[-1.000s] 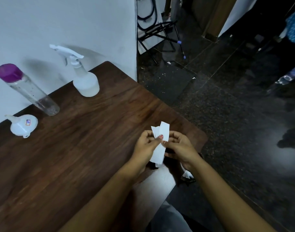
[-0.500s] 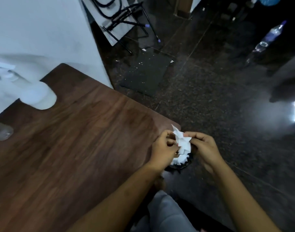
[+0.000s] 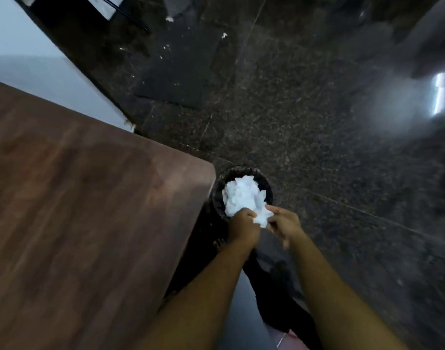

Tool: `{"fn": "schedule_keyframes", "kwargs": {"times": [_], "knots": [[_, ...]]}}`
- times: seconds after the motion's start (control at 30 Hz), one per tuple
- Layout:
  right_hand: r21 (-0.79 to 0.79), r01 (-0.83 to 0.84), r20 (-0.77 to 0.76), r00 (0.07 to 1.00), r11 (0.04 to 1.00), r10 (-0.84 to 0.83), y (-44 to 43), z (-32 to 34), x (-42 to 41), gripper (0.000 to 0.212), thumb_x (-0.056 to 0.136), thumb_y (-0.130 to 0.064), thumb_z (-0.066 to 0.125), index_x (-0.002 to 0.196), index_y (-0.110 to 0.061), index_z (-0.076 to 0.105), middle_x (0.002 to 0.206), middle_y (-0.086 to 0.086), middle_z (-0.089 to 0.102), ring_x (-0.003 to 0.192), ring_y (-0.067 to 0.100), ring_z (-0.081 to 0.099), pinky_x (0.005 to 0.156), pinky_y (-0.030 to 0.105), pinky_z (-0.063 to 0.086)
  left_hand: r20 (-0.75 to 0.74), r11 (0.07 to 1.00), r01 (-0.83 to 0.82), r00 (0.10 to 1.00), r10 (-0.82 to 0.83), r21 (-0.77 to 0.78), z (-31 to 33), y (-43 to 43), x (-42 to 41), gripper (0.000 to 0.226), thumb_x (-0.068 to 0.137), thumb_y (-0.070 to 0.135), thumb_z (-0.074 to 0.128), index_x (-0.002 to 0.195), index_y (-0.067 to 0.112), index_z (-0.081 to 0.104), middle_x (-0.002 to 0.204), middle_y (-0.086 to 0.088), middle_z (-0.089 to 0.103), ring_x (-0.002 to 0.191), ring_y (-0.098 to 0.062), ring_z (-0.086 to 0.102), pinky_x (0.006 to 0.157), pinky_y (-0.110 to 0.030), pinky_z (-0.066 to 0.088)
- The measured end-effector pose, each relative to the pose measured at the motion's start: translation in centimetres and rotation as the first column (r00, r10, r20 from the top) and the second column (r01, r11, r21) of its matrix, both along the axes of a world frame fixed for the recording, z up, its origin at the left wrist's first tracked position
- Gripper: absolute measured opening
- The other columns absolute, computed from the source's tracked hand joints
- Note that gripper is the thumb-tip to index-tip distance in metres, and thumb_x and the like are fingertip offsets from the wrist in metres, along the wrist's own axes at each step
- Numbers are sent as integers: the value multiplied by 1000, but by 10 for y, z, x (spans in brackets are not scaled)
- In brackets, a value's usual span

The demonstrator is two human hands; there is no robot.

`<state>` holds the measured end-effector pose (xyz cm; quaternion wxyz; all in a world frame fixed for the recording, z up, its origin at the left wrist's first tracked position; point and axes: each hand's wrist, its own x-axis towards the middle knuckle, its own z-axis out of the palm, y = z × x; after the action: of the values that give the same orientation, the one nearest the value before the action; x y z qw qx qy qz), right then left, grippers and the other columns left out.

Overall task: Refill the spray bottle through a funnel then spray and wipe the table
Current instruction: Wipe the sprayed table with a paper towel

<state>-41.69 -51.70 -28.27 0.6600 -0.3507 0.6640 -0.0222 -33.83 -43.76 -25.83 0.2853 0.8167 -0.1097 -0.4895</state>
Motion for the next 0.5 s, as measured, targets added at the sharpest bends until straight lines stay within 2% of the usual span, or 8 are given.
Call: {"fn": "schedule_keyframes", "kwargs": {"times": [0.07,0.17,0.2,0.27,0.33,0.4,0.43,0.5], "knots": [[10,-8,-20,1000,1000,8,-2,-32,0,39,85,18,44,115,4,64,85,17,65,62,20,55,45,19,50,13,997,18,1000,-19,74,-33,-6,7,25,82,2,57,106,7,64,117,-14,63,107,-29,58,88,-27,47],[17,-25,-13,1000,1000,26,-11,-91,6,37,87,20,45,119,9,59,105,18,61,84,30,61,53,21,54,44,990,14,999,-21,137,-90,-22,13,24,84,2,55,104,8,65,121,-13,61,111,-30,56,95,-32,47],[14,-26,-16,1000,1000,26,-13,-108,9,37,87,19,45,120,8,58,107,17,58,86,30,59,56,21,55,58,989,5,998,-13,148,-106,-26,16,24,84,3,55,105,8,65,122,-13,60,112,-30,56,95,-32,47],[-8,-59,-22,998,998,59,-16,-139,12,36,88,16,48,121,6,58,110,18,59,85,28,58,76,28,57,75,986,-13,997,1,164,-132,-31,17,24,84,3,55,105,10,64,124,-13,59,111,-29,56,91,-29,47],[-44,-74,-30,997,996,73,-19,-172,15,37,87,15,52,123,7,56,120,28,58,92,31,57,95,45,50,87,982,-26,996,10,185,-157,-36,15,26,84,2,54,107,12,63,125,-13,57,109,-29,56,89,-29,47],[-23,-24,-6,1000,999,24,-21,-192,18,39,88,15,49,126,8,52,119,25,57,95,32,55,98,48,47,93,982,-5,996,-13,190,-172,-36,15,31,86,3,51,115,11,60,129,-15,54,113,-31,54,92,-31,46],[-10,-38,-7,999,999,37,-21,-199,20,40,89,14,47,129,6,50,115,19,56,96,30,53,95,46,48,98,981,15,995,-35,195,-177,-35,15,34,87,4,51,121,11,57,131,-15,52,116,-31,52,95,-32,44],[8,-132,-29,991,991,133,-21,-204,22,44,90,9,46,134,0,45,114,16,54,98,27,54,90,41,49,124,979,41,990,-66,198,-182,-31,19,38,88,5,51,126,10,54,134,-16,51,120,-31,50,98,-32,40]]}}
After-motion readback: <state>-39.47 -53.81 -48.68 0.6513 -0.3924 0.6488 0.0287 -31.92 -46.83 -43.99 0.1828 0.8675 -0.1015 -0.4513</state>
